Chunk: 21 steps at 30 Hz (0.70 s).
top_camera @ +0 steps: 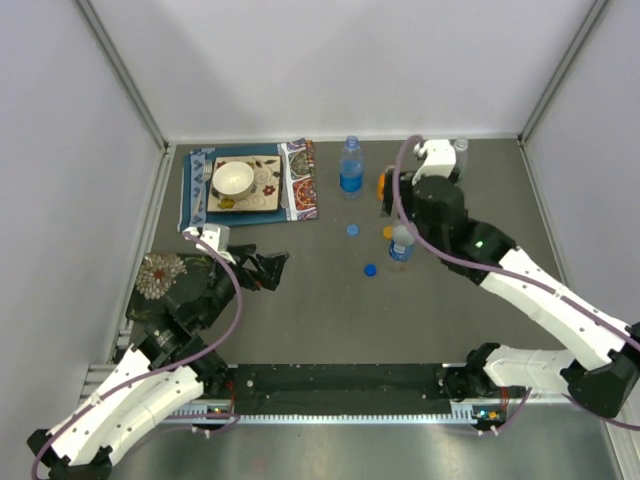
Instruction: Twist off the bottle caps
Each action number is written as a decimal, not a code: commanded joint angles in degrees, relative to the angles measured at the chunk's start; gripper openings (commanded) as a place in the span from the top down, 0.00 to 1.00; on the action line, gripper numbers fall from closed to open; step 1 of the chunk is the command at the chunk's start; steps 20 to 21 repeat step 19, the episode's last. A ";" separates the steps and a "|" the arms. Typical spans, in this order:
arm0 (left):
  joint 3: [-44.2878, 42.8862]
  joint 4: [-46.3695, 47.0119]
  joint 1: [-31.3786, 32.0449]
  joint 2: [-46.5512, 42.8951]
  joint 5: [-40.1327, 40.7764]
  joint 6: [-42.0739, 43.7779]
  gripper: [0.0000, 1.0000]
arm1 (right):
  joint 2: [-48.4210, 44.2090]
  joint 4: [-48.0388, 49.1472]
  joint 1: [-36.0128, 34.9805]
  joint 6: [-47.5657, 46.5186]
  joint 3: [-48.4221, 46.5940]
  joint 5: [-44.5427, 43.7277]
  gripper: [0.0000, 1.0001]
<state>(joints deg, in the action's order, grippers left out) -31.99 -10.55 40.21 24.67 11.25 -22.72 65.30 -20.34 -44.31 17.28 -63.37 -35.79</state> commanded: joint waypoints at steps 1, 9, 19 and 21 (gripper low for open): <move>-1.58 1.23 -0.04 2.05 1.67 -1.27 0.01 | -4.29 -0.93 -0.95 -3.92 -14.64 -0.68 0.12; -5.27 -2.89 -0.13 10.82 8.78 -9.77 0.02 | -19.84 2.41 -0.95 -3.48 -3.99 2.83 0.04; -8.97 -5.10 -0.04 19.19 7.83 -13.49 0.02 | -34.80 1.09 -1.04 -1.63 11.25 -0.51 0.02; -8.97 -5.10 -0.04 19.19 7.83 -13.49 0.02 | -34.80 1.09 -1.04 -1.63 11.25 -0.51 0.02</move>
